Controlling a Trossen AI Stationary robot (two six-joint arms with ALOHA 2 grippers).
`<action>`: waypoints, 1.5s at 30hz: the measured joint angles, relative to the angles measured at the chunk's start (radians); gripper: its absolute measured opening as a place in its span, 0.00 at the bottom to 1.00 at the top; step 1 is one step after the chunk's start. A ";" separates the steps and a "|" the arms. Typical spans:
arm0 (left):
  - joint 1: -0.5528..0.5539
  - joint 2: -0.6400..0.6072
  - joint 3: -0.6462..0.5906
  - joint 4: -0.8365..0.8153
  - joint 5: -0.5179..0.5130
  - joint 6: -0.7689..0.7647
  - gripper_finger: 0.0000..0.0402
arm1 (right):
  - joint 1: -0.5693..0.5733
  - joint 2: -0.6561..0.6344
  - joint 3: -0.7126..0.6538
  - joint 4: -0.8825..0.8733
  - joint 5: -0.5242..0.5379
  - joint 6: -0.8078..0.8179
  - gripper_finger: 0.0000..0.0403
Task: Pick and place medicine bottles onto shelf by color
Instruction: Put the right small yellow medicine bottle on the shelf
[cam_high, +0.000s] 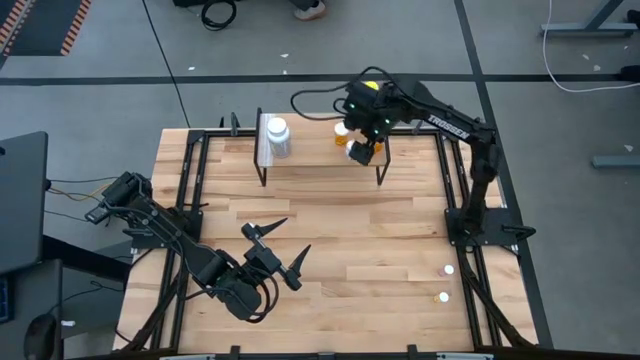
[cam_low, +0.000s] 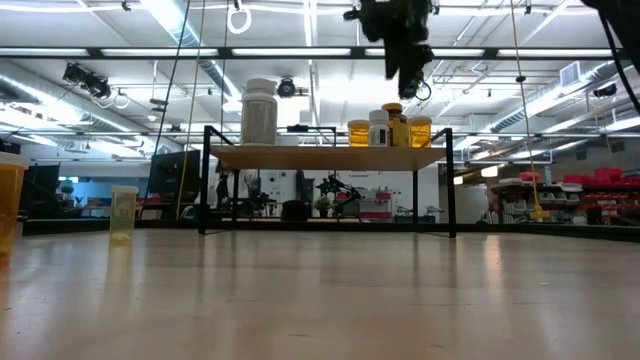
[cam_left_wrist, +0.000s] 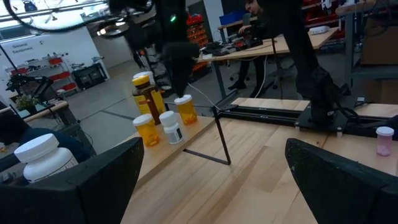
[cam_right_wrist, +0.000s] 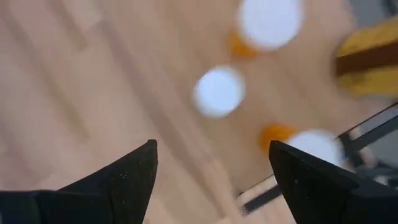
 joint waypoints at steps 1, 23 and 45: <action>0.000 0.000 0.000 0.001 0.000 0.000 1.00 | 0.017 -0.012 -0.002 0.005 -0.012 0.004 0.77; -0.016 -0.031 0.000 0.004 0.000 0.047 1.00 | 0.396 -0.046 -0.162 -0.008 0.102 0.281 0.77; -0.036 -0.080 0.001 -0.013 0.036 0.131 1.00 | 0.966 -0.388 -0.833 0.139 0.026 1.182 0.77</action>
